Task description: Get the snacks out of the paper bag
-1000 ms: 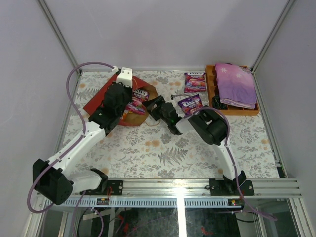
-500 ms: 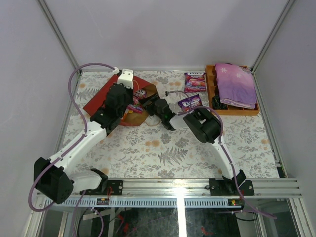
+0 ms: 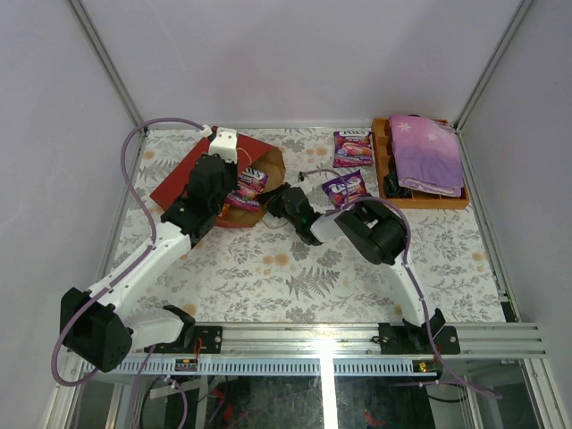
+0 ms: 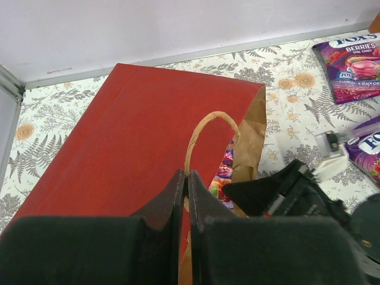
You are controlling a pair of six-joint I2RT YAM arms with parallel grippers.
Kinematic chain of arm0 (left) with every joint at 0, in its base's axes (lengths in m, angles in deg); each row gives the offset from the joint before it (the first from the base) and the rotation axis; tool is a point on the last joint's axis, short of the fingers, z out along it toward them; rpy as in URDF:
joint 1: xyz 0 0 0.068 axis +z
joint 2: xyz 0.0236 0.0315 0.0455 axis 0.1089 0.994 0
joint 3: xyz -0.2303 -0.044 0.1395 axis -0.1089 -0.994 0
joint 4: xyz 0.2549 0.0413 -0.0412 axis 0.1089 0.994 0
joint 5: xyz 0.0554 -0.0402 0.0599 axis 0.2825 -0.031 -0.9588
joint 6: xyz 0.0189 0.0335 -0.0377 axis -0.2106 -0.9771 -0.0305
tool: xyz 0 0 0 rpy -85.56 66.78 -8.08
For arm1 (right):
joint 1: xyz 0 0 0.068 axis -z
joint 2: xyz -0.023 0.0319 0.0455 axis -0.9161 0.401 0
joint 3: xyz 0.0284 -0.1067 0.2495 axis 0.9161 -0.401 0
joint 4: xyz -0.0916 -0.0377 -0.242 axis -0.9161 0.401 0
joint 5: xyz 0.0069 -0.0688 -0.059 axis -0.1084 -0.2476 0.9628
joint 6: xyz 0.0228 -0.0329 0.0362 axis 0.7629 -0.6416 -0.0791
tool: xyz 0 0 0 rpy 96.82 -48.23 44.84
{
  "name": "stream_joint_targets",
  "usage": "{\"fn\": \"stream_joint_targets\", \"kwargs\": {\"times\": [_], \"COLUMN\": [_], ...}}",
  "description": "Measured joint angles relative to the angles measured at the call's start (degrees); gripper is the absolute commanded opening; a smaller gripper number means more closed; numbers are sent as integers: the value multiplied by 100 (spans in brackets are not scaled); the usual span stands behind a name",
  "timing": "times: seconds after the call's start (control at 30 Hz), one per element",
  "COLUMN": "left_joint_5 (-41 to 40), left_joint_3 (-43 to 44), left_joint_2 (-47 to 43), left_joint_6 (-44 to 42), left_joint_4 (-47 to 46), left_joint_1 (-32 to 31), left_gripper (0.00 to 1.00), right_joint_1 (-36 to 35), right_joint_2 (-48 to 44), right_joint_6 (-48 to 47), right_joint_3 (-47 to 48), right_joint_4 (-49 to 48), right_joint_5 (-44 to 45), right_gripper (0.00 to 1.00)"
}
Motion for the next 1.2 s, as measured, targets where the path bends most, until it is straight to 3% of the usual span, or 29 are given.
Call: {"fn": "stream_joint_targets", "kwargs": {"times": [0.27, 0.57, 0.87, 1.03, 1.2], "left_joint_5": [-2, 7, 122, 260, 319], "left_joint_3": [-33, -31, -61, -61, -61], "left_joint_2": [-24, -24, -20, -17, -4], "left_joint_6": [42, 116, 247, 293, 332], "left_joint_4": [0, 11, 13, 13, 15], "left_joint_1": [105, 271, 479, 511, 516], "left_gripper": [0, 0, 0, 0, 0], "right_joint_1": [-42, 210, 1298, 1755, 1930], "right_joint_2": [-1727, -3403, -4061, -4131, -3407], "right_joint_6": [-514, -1777, -3333, -3764, -3947], "right_joint_3": [-1281, -1567, -1390, -1274, -697], "right_joint_4": [111, 1860, 4164, 4758, 4972], "right_joint_5": [-140, -1075, -1941, -2046, -1829], "right_gripper": [0, 0, 0, 0, 0]}}
